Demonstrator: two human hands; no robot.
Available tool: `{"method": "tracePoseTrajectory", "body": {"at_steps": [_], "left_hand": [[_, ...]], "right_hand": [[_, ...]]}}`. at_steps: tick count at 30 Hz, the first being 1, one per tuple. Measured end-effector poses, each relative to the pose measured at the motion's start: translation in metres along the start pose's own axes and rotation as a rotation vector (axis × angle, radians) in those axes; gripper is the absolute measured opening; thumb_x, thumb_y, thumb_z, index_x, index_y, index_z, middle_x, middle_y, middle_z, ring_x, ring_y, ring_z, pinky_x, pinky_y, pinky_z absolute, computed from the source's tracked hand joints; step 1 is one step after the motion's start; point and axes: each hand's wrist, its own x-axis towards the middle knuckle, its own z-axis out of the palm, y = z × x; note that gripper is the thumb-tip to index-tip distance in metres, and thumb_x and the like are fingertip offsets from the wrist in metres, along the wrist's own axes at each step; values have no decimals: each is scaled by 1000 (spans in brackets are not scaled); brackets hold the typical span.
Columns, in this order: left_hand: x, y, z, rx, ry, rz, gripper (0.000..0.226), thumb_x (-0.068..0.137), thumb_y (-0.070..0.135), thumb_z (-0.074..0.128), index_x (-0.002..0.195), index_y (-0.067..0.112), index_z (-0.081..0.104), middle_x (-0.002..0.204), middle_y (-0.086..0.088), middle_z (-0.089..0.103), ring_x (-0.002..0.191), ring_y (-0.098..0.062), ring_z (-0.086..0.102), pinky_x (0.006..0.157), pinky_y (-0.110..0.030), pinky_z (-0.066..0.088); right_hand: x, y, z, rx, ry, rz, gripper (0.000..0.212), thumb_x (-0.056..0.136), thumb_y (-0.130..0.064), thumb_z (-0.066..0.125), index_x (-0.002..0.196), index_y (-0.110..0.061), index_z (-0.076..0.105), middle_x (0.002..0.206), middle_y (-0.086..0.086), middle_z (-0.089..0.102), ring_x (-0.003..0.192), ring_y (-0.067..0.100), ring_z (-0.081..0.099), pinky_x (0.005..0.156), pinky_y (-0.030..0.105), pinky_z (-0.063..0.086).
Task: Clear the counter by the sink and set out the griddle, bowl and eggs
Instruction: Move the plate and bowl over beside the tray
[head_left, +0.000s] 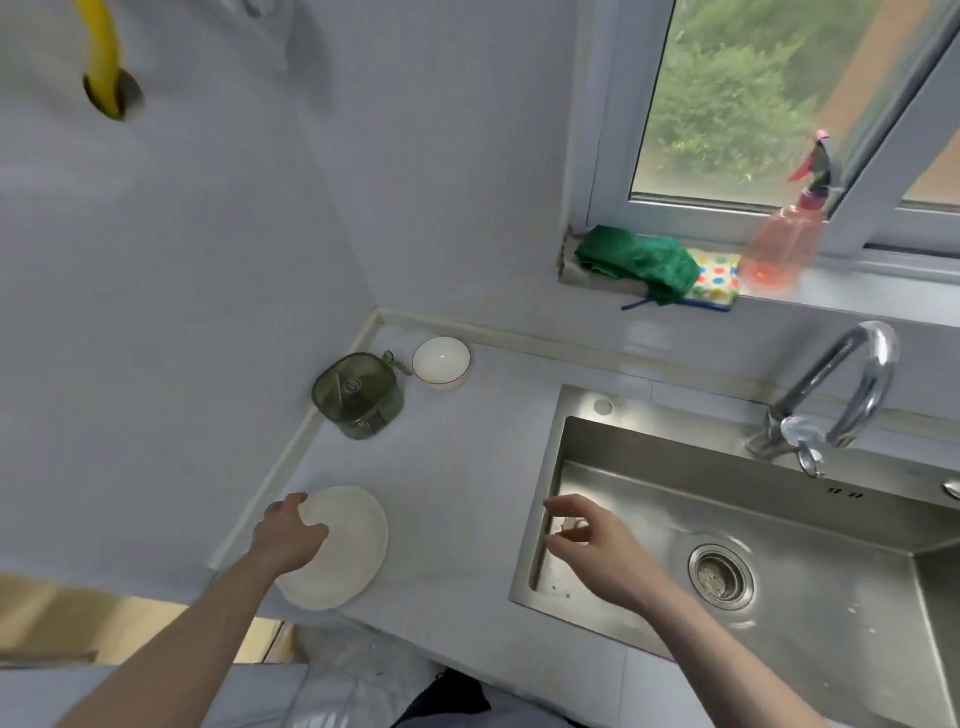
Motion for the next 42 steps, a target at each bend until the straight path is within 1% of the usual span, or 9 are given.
{"method": "tracePoseTrajectory", "body": {"at_steps": [6,9,14,20,24,29,32,38,42], "left_hand": [[60,-21,3,120,-107,-18,73,92,34,66,155,19,33,148,-16,44,128,-39,53,103,-45,49],[78,-29,8,117,-90,31,45,93,34,66,132,14,53,126,-14,59,107,-35,64,89,-41,54],[86,-24,5,248,-26,144,19,99,40,60,101,21,62,105,-4,71,93,-26,64,73,-32,46],[97,1,12,267,-4,225,21,93,44,65,81,28,58,94,2,71,90,-24,66,69,-32,48],[86,29,23,253,-15,252,23,95,45,63,81,28,58,93,3,70,85,-20,63,64,-29,42],[72,46,36,218,-47,272,25,97,43,61,79,25,56,88,4,66,80,-19,59,64,-30,44],[66,50,39,196,-55,271,26,98,43,61,79,26,55,85,5,64,80,-19,59,65,-29,42],[63,51,37,178,-72,255,30,97,43,62,74,27,51,85,4,66,81,-20,60,64,-30,41],[63,55,32,200,-111,266,31,96,42,61,72,26,49,90,1,68,81,-21,59,66,-30,44]], "right_hand": [[67,-40,39,-1,-33,56,40,91,-28,66,129,-38,60,127,-22,59,96,-2,67,61,18,50],[106,-58,58,10,-31,81,43,91,-28,67,132,-35,59,129,-17,60,99,3,67,75,21,53],[168,-78,80,20,-23,147,51,91,-21,67,139,-27,53,129,-3,61,95,19,69,72,25,53],[240,-102,96,-259,-30,73,75,91,-21,63,158,-29,29,143,9,50,119,28,59,95,36,53],[279,-113,102,-402,-61,44,83,92,-20,56,162,-31,14,145,15,47,128,30,52,99,34,47],[313,-112,105,-537,-112,45,73,96,-22,53,161,-21,21,154,13,45,140,29,44,110,31,37],[317,-105,107,-606,-91,39,62,96,-27,54,154,-19,34,148,11,51,135,31,50,108,36,43],[302,-91,98,-596,144,40,36,98,-43,52,113,-13,65,106,9,71,100,33,65,81,36,51],[274,-70,90,-517,229,119,12,87,-23,60,90,-15,69,86,4,71,84,29,66,72,32,53]]}}
